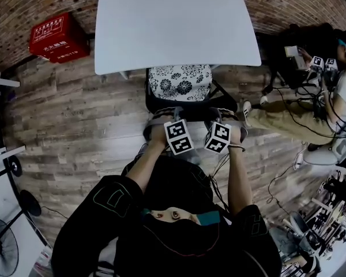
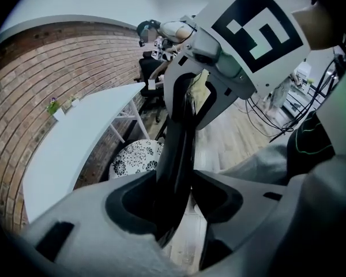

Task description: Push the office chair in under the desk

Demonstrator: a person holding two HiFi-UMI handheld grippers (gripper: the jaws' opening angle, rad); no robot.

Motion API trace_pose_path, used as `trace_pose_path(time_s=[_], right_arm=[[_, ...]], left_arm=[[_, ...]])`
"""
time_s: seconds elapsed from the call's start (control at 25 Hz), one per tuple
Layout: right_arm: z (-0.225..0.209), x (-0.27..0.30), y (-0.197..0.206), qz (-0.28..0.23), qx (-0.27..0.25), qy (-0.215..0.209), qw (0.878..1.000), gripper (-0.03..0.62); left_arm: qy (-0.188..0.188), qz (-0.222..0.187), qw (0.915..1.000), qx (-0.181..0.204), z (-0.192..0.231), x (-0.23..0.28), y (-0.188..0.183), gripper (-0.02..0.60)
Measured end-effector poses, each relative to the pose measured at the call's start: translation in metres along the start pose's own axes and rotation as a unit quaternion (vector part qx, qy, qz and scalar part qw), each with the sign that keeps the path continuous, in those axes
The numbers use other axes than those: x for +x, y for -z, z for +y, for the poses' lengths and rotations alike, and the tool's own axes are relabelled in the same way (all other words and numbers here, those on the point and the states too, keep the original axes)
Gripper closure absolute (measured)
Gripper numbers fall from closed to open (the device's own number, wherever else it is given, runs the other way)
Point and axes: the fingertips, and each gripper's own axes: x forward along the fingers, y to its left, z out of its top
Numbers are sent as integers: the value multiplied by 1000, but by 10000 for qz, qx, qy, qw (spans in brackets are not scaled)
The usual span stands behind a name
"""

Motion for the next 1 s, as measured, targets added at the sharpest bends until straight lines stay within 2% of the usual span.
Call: trace_pose_path(time_s=[0.4,1.0], right_arm=[[-30,10,-8,-479,-304,-210,9982,421],[-76,22,-5,-1122,-379,-364,9923,418]], left_arm=[[-196,239,9990,-324,33,8,-1,374],[-427,420,9963,-611,74,24,-14,368]])
